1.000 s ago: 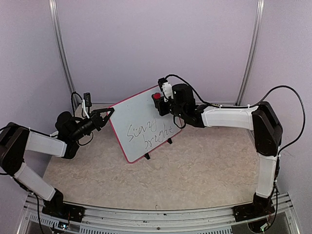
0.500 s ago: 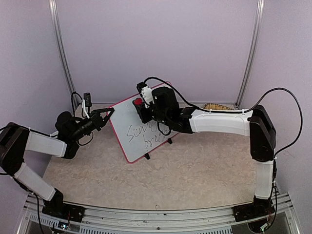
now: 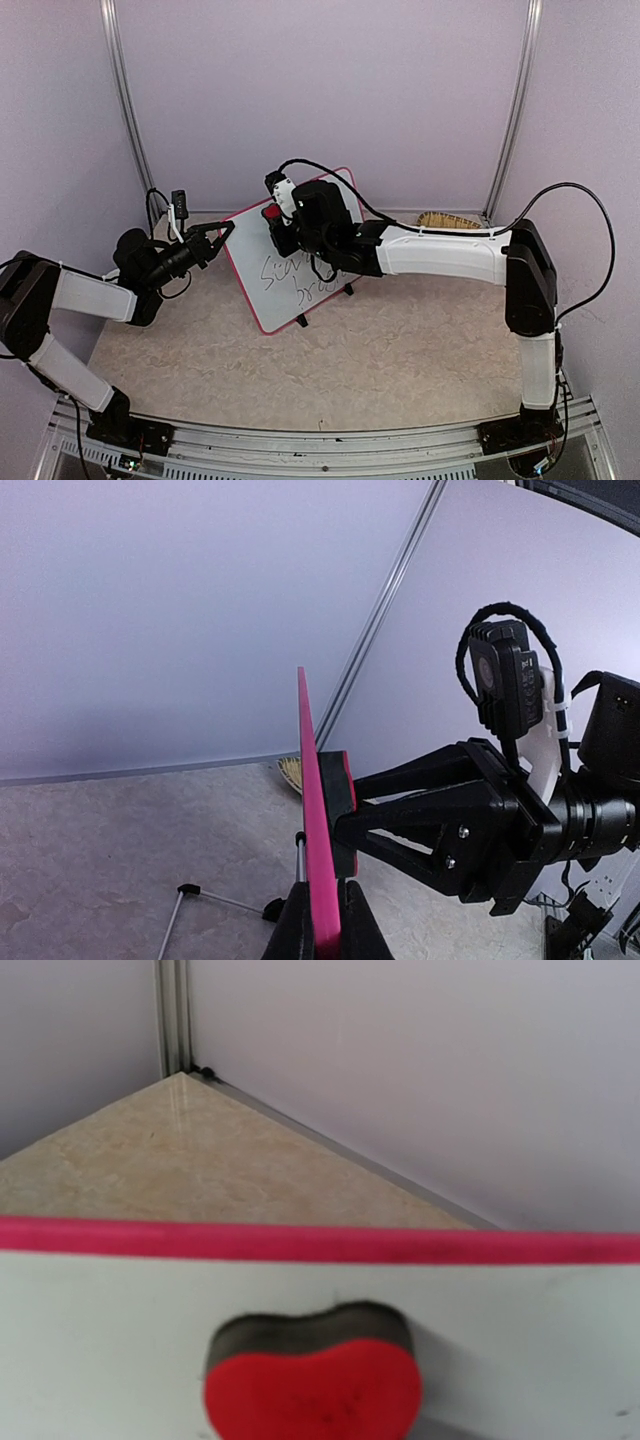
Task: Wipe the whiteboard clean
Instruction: Erase the whiteboard at the center of the board.
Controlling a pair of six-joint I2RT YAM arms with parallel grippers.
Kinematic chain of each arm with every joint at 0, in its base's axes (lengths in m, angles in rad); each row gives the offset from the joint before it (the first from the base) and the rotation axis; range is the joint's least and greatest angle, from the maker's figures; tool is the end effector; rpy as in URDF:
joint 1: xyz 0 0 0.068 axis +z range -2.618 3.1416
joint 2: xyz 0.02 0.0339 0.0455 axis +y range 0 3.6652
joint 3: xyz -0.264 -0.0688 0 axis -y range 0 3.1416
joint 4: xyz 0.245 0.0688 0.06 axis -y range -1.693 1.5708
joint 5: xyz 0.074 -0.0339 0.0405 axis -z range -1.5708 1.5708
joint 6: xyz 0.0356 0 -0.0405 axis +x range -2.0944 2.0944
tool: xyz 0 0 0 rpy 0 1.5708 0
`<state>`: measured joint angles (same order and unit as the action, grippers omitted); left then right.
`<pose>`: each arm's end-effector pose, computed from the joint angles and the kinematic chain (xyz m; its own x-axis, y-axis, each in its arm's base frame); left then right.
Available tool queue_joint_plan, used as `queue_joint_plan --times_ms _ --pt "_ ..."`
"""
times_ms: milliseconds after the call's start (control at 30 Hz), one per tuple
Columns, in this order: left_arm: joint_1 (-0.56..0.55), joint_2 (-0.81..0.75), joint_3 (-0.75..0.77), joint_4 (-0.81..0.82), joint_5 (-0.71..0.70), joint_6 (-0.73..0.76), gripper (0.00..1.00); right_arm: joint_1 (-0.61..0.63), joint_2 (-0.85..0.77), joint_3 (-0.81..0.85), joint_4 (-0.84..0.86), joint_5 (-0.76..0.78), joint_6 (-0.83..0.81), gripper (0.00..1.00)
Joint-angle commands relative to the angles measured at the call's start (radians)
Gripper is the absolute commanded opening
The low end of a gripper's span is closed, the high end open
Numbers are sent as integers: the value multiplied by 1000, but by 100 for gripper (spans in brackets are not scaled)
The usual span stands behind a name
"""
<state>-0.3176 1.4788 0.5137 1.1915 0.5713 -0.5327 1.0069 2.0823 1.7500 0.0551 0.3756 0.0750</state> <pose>0.2655 -0.1076 0.2325 -0.2039 -0.3827 -0.9011 0.7658 0.5110 -0.3903 0.2801 0.4185 0.2912 -0.1906 -0.1710 -0.9666 -0.5850 0.8105 -0.0280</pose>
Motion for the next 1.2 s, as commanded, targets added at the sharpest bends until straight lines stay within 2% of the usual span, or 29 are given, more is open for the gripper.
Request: queue_joint_plan --times_ms 0,333,1167 --pt "-26 6 6 -20 136 55 0 -49 0 -19 -10 -10 2 19" --pt "-26 8 7 -20 135 57 0 -136 -48 -94 39 -41 1 19" --pt "-26 9 8 -22 138 60 0 -358 -63 -114 48 -116 9 19"
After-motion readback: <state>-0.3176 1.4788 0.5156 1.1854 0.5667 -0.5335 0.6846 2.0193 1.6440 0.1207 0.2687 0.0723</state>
